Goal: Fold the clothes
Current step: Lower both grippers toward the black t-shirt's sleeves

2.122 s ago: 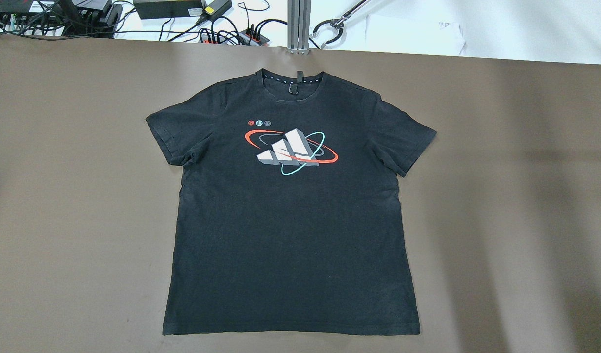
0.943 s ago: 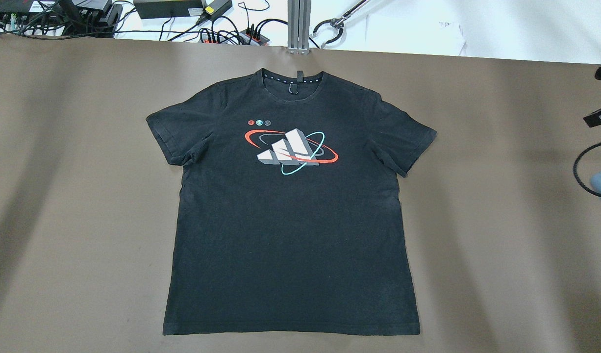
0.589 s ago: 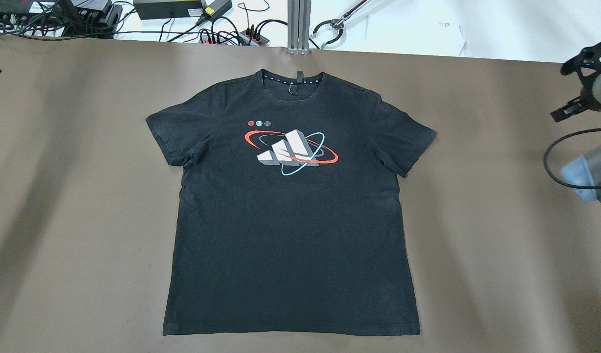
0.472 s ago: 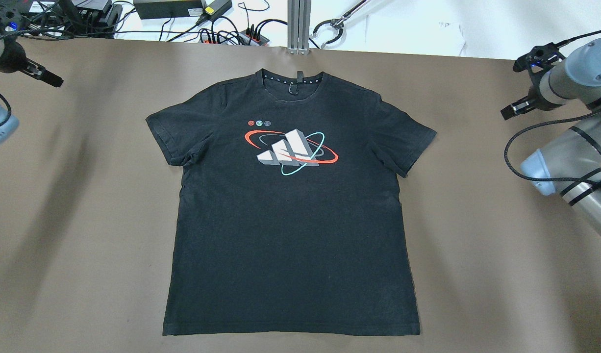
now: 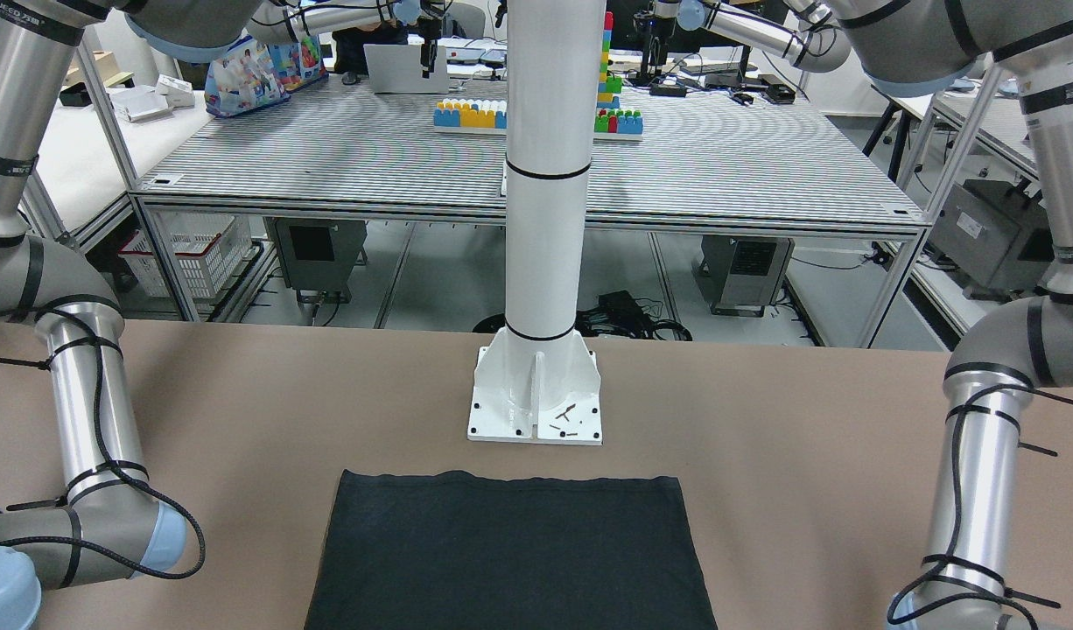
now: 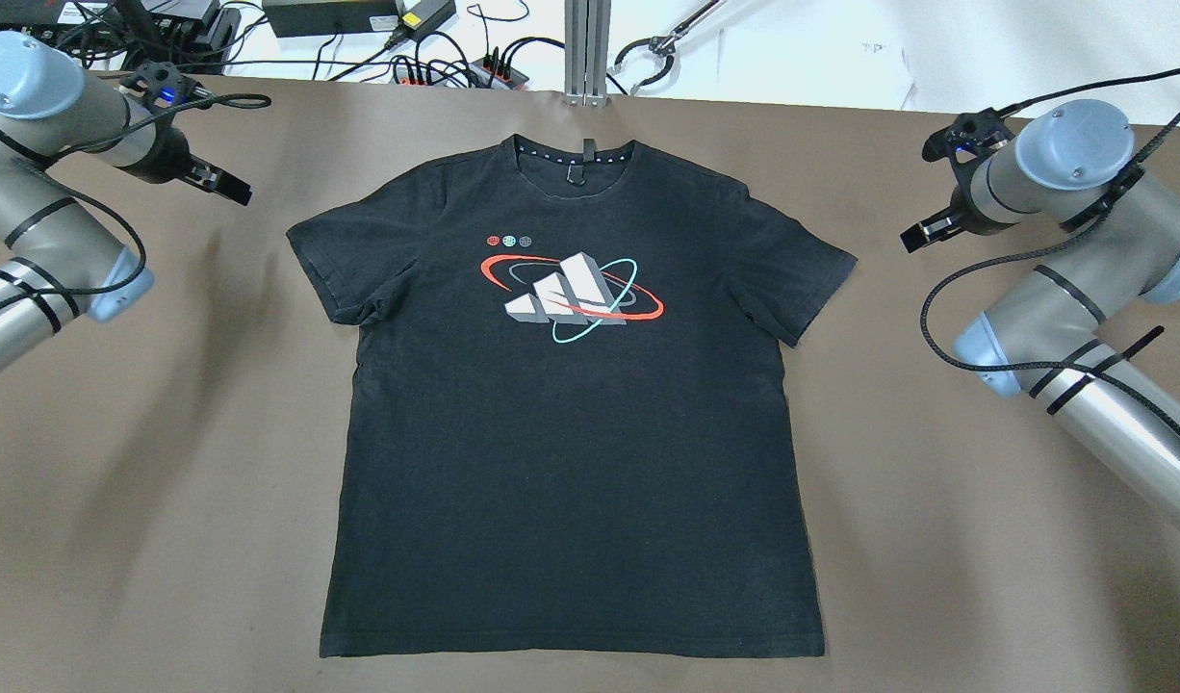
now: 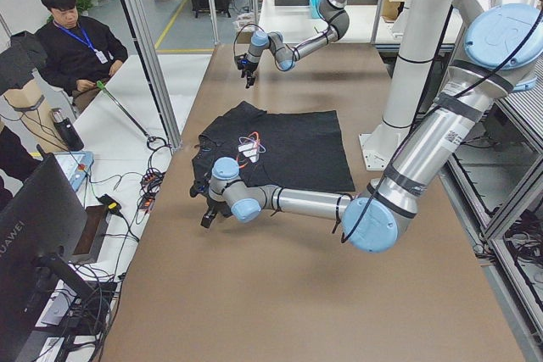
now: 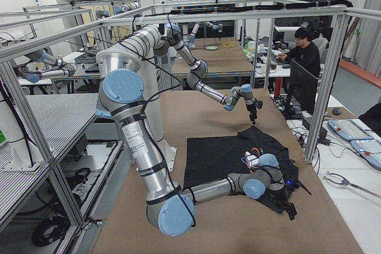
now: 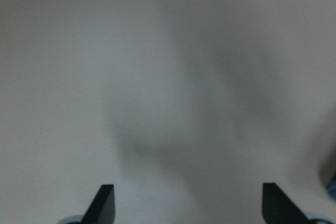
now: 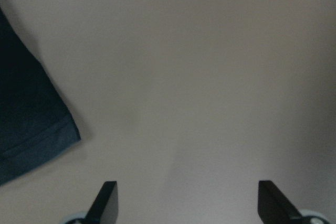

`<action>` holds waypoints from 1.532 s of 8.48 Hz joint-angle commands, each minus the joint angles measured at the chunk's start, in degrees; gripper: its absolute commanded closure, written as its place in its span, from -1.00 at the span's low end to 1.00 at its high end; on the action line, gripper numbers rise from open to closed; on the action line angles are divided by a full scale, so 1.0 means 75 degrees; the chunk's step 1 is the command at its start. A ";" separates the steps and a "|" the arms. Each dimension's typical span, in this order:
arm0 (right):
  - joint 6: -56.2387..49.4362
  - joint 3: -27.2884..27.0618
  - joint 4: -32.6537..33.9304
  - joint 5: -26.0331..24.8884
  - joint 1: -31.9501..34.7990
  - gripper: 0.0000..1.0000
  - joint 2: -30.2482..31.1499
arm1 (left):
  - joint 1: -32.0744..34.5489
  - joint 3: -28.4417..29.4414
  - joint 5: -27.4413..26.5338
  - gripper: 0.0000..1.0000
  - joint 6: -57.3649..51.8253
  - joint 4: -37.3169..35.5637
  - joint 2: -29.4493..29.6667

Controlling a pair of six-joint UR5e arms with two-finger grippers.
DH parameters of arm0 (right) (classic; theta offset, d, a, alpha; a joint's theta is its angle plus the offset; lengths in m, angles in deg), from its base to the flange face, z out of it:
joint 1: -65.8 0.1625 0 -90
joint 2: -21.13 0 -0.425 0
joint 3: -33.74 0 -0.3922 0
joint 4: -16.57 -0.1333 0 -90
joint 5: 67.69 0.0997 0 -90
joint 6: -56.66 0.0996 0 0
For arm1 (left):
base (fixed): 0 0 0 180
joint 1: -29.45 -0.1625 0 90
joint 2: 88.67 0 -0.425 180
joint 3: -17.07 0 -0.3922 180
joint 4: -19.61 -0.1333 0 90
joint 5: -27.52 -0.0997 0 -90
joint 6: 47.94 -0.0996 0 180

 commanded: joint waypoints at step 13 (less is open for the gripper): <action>0.0240 -0.0018 -0.0062 -0.0015 -0.0054 -0.88 0.0012 | -0.0312 -0.0484 0.0352 1.00 0.1134 0.0353 -0.0033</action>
